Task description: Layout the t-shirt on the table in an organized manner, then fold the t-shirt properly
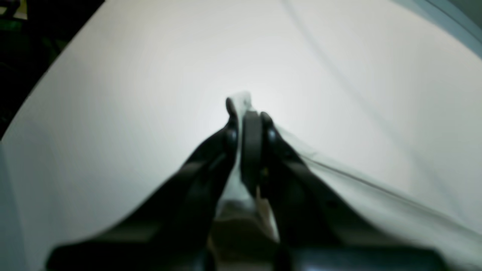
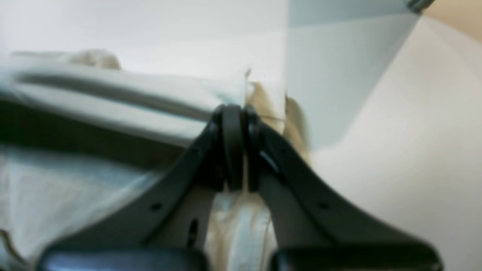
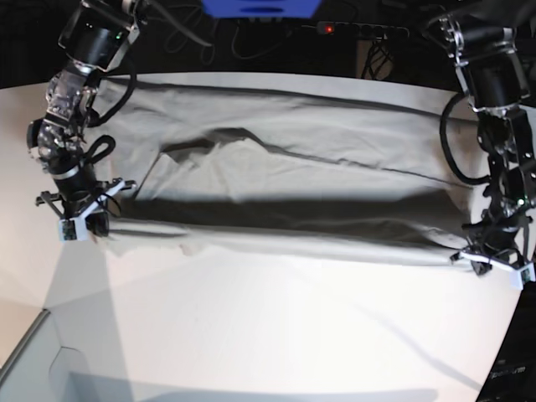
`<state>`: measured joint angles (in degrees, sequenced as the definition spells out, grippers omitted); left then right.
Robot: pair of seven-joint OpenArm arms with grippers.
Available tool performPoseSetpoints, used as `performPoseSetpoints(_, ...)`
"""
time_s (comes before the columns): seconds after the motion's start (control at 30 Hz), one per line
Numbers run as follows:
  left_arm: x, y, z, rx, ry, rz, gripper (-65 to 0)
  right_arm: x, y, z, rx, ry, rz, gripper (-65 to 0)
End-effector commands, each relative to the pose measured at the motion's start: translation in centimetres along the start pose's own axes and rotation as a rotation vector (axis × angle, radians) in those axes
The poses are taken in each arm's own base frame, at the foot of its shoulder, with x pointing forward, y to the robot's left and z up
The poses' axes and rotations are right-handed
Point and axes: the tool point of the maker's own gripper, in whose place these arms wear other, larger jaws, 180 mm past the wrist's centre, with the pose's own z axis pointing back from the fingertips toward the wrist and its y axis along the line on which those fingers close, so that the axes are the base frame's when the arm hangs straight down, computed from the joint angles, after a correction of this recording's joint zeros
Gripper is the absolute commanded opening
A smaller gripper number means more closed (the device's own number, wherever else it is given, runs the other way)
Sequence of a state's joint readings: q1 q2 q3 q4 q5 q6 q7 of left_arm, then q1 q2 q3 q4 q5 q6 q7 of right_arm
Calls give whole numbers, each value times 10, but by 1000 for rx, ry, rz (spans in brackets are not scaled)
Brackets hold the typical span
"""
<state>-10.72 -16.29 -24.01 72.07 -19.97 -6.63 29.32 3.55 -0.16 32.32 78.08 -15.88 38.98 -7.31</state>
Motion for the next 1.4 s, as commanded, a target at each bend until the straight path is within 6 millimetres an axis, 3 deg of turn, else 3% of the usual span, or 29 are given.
performPoseSetpoints(0.0, 24, 3, 5, 4, -72, -15, -650, 22, -4, 7, 3, -82, 9, -650)
performPoseSetpoints(0.13, 9, 6, 13, 9, -51, -33, -650, 25, -3, 26, -4, -109, 12, -650)
performPoseSetpoints(0.37, -20, 19, 21, 31, 6, -40, -650, -11, 4, 46, 9, -42, -7, -650)
performPoseSetpoints(0.6, -28, 39, 28, 82, 3, 29, -650, -27, 6, 54, 12, -3, -11, -650)
performPoseSetpoints(0.67, -39, 41, 30, 88, 25, 38, -650, -32, 8, 56, 15, 8, -13, -650)
performPoseSetpoints(0.87, -56, 35, 31, 85, 56, 53, -650, -56, 14, 56, 33, 61, -49, -650)
performPoseSetpoints(1.0, -64, 37, 34, 88, 76, 49, -646, -61, 15, 55, 36, 72, -57, -650)
performPoseSetpoints(1.07, -65, 38, 34, 87, 79, 45, -595, -62, 15, 56, 36, 73, -57, -650)
performPoseSetpoints(1.2, -68, 41, 36, 101, 84, 49, -378, -62, 14, 56, 36, 73, -54, -650)
performPoseSetpoints(1.27, -74, 42, 40, 97, 94, 46, -353, -62, 14, 56, 35, 76, -51, -650)
performPoseSetpoints(1.37, -73, 42, 42, 96, 91, 43, -357, -63, 13, 57, 35, 80, -50, -577)
